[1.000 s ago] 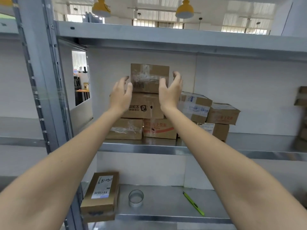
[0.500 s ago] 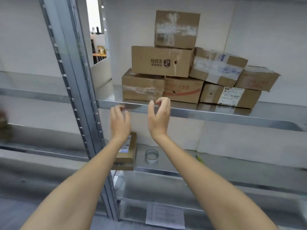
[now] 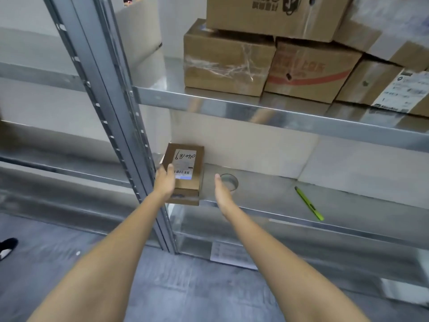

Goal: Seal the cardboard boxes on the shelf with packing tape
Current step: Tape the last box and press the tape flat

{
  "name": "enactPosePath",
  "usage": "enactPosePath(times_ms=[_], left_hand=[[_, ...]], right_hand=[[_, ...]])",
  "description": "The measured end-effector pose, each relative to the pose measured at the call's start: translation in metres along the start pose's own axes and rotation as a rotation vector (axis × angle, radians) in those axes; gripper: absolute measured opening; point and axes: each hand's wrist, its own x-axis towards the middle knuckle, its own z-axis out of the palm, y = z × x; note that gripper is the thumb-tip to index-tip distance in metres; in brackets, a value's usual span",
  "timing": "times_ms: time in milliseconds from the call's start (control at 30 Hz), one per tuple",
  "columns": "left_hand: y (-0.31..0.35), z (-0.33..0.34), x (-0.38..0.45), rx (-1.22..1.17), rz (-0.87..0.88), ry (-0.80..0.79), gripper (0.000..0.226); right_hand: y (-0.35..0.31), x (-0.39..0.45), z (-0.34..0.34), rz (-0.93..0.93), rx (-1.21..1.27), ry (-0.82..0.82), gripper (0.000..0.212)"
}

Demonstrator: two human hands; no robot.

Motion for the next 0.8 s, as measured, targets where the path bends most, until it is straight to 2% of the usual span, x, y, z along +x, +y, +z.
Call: enactPosePath(times_ms=[167, 267, 333, 400, 500, 567, 600, 733, 800], left_hand=[[-0.005, 0.004, 0.022, 0.224, 0.009, 0.000, 0.048], [-0.011, 0.010, 0.030, 0.237, -0.060, -0.055, 0.046], [-0.022, 0.014, 0.029, 0.142, -0.145, -0.120, 0.049], [-0.030, 0.021, 0.021, -0.011, -0.233, -0.149, 0.052], [-0.018, 0.035, 0.002, -0.361, -0.307, -0.116, 0.041], [-0.009, 0.041, -0.012, -0.501, -0.335, -0.102, 0.036], [-0.006, 0.041, -0.020, -0.540, -0.340, -0.103, 0.040], [0.013, 0.040, -0.060, -0.722, -0.360, -0.237, 0.098], [0.028, 0.050, -0.082, -0.774, -0.373, -0.352, 0.098]], right_hand=[[0.011, 0.021, 0.025, 0.037, 0.058, -0.079, 0.061], [0.015, 0.031, 0.025, 0.005, 0.097, -0.015, 0.054], [0.019, 0.033, 0.015, -0.025, 0.129, 0.042, 0.044], [0.026, 0.037, 0.005, -0.048, 0.128, 0.000, 0.039], [0.031, 0.039, -0.002, 0.032, 0.197, -0.107, 0.045], [0.034, 0.041, -0.009, 0.016, 0.251, -0.092, 0.049], [0.035, 0.043, -0.014, -0.021, 0.266, -0.060, 0.049], [0.029, 0.037, -0.062, -0.135, 0.291, 0.120, 0.055], [0.021, 0.036, -0.100, -0.176, 0.283, 0.186, 0.062]])
